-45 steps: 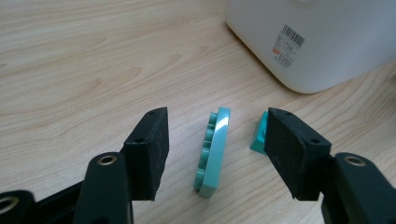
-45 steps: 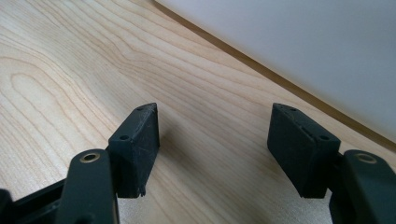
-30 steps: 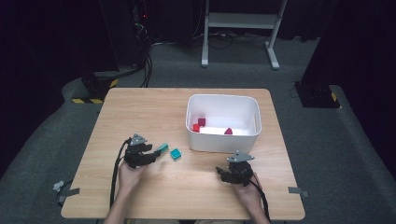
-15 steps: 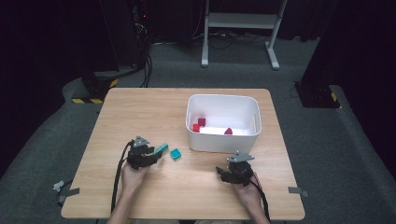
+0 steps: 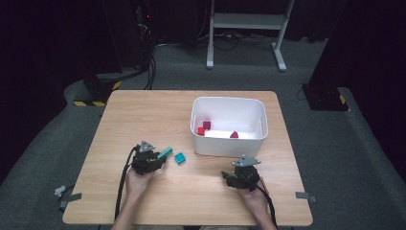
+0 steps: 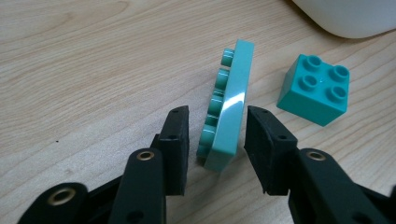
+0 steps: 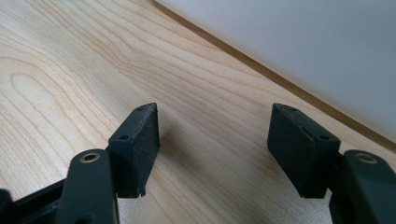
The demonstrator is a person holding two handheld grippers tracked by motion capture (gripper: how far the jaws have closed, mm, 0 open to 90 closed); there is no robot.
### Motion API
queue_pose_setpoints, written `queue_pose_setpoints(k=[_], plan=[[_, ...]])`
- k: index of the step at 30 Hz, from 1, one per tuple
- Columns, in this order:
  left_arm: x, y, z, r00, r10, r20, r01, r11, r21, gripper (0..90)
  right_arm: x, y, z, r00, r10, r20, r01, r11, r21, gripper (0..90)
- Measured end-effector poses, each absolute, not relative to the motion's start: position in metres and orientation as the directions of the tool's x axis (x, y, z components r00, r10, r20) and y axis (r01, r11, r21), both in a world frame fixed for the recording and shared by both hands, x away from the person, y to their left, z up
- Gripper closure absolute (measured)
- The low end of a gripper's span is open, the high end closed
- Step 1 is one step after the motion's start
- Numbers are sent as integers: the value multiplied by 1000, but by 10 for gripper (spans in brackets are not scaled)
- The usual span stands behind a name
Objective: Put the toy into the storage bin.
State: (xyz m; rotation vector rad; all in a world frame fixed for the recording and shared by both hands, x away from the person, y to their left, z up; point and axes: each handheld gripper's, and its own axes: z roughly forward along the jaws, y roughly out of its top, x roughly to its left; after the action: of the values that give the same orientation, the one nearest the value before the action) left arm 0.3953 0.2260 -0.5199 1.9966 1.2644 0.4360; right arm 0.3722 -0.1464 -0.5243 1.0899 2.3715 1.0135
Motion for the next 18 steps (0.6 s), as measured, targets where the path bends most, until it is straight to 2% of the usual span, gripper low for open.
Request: queue_pose_setpoints(k=[18], plan=[[392,223,-519,468,882,-61,634,-287,718,745,372,-147,-524,-649,760,-13,516,453,727,343]])
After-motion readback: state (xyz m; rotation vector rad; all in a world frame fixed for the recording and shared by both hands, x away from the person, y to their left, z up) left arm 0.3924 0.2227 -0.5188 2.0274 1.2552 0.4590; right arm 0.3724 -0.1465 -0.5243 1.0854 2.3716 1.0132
